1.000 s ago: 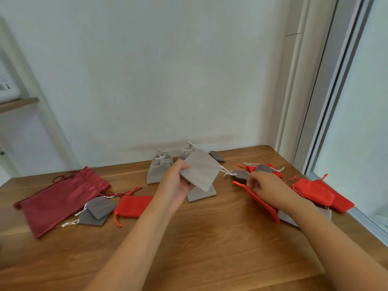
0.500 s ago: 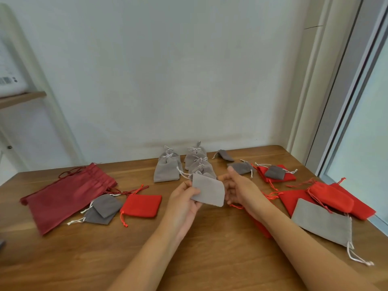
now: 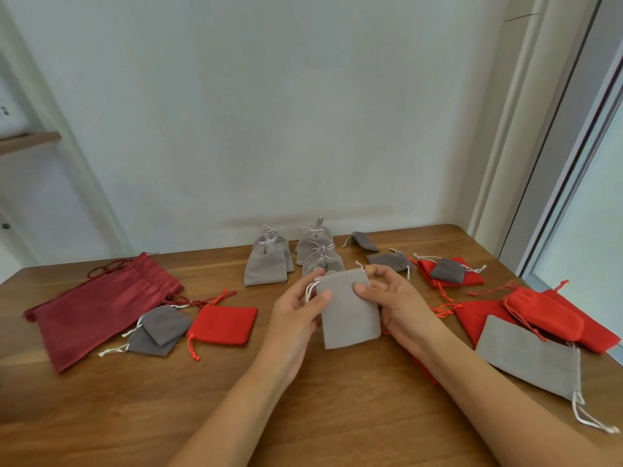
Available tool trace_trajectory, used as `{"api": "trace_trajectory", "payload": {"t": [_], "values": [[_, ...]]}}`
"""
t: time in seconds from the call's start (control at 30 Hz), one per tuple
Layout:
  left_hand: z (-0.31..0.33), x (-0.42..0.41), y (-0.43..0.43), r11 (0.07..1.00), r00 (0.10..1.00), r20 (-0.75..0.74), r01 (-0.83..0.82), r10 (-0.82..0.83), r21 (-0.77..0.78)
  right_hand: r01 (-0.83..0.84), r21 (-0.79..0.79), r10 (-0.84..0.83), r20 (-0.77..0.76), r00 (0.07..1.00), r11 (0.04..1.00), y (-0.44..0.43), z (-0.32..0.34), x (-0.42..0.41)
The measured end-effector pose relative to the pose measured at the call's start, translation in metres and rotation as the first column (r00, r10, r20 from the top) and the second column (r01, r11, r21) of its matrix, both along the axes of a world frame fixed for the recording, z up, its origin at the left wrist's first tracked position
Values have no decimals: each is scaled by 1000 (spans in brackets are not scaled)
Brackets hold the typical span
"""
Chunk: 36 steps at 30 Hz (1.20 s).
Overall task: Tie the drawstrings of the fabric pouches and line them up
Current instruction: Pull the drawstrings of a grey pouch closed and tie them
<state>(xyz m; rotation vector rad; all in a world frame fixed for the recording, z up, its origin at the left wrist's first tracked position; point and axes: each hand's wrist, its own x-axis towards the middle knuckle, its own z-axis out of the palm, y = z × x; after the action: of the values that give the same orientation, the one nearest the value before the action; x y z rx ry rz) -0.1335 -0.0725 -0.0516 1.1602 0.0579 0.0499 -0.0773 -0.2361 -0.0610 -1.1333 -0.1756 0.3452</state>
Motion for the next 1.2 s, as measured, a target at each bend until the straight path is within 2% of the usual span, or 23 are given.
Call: {"api": "trace_trajectory", "payload": {"t": [0.13, 0.23, 0.3, 0.37, 0.57, 0.73, 0.83, 1.0, 1.07, 1.2], "values": [[-3, 1, -2, 992, 993, 40, -115, 113, 43, -14, 6, 14, -26, 1000, 1000, 4, -2, -4], [-3, -2, -3, 991, 993, 60, -103, 98, 83, -54, -32, 51, -95, 994, 998, 5, 2, -5], [-4, -3, -5, 983, 993, 91, -86, 72, 160, -46, -63, 35, -161, 986, 997, 5, 4, -5], [-4, -4, -6, 966, 991, 123, -80, 51, 245, -60, -69, 48, -159, 986, 996, 4, 4, -6], [-2, -6, -2, 850, 984, 167, -43, -54, 525, -56, 117, 75, -167, 983, 992, -3, 7, -6], [3, -10, 0, 768, 972, 212, -57, -105, 639, -78, 147, 105, -187, 977, 986, -5, 10, -10], [2, -9, 5, 755, 975, 200, -62, -93, 653, 9, 231, 39, -205, 978, 973, -6, 10, -6], [2, -7, 10, 743, 988, 75, 50, -134, 668, 156, 358, -57, -273, 960, 920, -13, 13, -1], [3, -7, 9, 784, 991, 79, 39, -112, 619, 206, 408, -82, -300, 950, 890, -13, 14, 0], [6, -5, 10, 874, 999, 36, -26, 10, 485, 194, 532, -11, -328, 945, 824, -6, 10, 1]]}}
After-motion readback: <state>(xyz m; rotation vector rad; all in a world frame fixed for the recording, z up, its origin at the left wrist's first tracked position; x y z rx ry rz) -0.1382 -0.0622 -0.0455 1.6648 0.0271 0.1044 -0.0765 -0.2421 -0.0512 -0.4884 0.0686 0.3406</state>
